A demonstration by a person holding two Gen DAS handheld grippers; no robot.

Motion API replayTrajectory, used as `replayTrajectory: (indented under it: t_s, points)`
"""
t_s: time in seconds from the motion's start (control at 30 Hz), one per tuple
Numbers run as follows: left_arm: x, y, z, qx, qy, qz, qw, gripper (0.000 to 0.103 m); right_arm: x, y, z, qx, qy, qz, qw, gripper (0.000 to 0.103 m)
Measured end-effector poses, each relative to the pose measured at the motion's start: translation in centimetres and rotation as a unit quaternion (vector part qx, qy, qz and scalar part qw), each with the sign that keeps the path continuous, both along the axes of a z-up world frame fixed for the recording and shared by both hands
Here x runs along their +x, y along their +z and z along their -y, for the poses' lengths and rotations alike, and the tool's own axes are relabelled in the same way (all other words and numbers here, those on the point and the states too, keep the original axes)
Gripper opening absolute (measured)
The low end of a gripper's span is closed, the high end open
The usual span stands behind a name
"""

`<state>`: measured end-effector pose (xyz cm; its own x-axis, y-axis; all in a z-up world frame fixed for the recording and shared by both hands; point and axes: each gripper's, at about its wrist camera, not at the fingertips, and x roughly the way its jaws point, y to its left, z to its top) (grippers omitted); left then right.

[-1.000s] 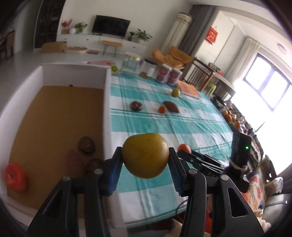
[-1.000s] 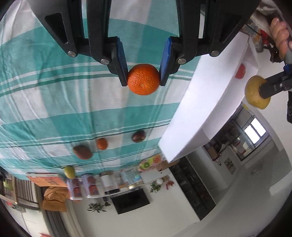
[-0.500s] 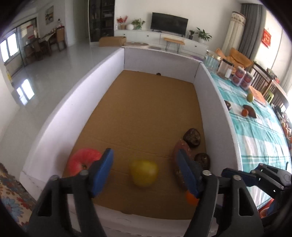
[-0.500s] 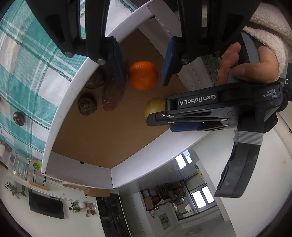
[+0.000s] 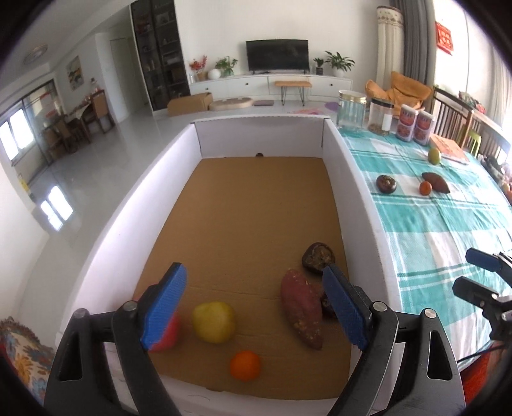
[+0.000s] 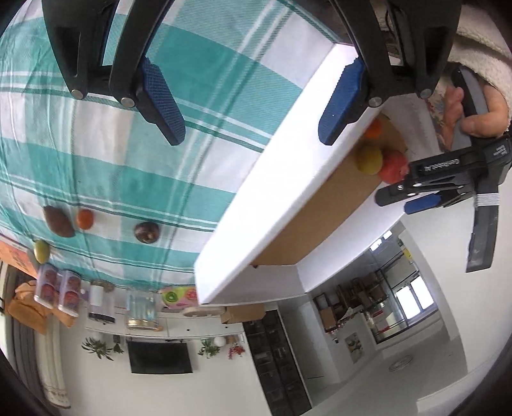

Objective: Organize fruits
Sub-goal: 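Carry the yellow fruit and tangerine into the box and open both tools, then move the left tool to the dark brown round fruit and close on it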

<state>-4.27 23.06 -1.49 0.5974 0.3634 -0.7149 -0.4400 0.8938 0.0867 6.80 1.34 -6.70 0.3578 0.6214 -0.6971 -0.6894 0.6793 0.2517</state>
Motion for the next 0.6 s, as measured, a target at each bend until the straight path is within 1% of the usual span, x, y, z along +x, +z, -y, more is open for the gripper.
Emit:
replayTrajectory:
  t_s: [0.07,0.13,0.23,0.27,0.3,0.33,0.37,0.4,0.47,0.53,0.57,0.6]
  points:
    - [0.2,0.5,0.8,0.002,-0.009,0.003,1.0000,0.088,1.3,-1.2,2.6,-0.009,-0.040,0.005,0.999,0.085]
    - [0.3,1.0,2.0,-0.004,-0.024,0.011,0.9997,0.088,2.8,-2.5,5.4,-0.029,-0.089,0.018,0.995,0.085]
    - [0.6,1.8,4.7,-0.023,-0.066,0.022,0.9973,0.088,4.8,-4.7,9.7,-0.059,-0.171,0.031,0.983,0.085]
    - [0.8,1.9,5.8,-0.033,-0.085,0.024,0.9955,0.088,5.0,-5.2,11.1,-0.061,-0.193,0.033,0.979,0.085]
    - [1.1,2.0,6.9,-0.043,-0.105,0.025,0.9932,0.089,5.4,-5.7,12.7,-0.055,-0.221,0.022,0.973,0.085]
    - [1.5,2.1,8.1,-0.053,-0.126,0.024,0.9903,0.090,6.0,-5.7,14.4,-0.032,-0.244,-0.003,0.969,0.085]
    - [2.1,2.0,9.5,-0.062,-0.148,0.022,0.9868,0.091,6.4,-5.6,15.7,-0.005,-0.259,-0.018,0.966,0.085]
    - [2.6,1.8,10.8,-0.072,-0.168,0.019,0.9830,0.091,6.5,-5.5,16.7,0.010,-0.276,-0.022,0.961,0.085]
    - [4.1,1.0,13.3,-0.101,-0.204,0.004,0.9738,0.092,6.9,-5.8,18.1,0.018,-0.305,-0.035,0.951,0.085]
    - [5.7,-0.5,15.5,-0.139,-0.234,-0.012,0.9622,0.092,7.1,-6.4,19.0,0.034,-0.318,-0.062,0.945,0.085]
    - [6.5,-1.4,16.6,-0.153,-0.240,-0.023,0.9584,0.092,7.0,-6.3,19.4,0.045,-0.320,-0.060,0.944,0.085]
    - [7.4,-2.2,17.4,-0.162,-0.243,-0.030,0.9560,0.092,7.0,-6.3,19.4,0.042,-0.325,-0.058,0.943,0.085]
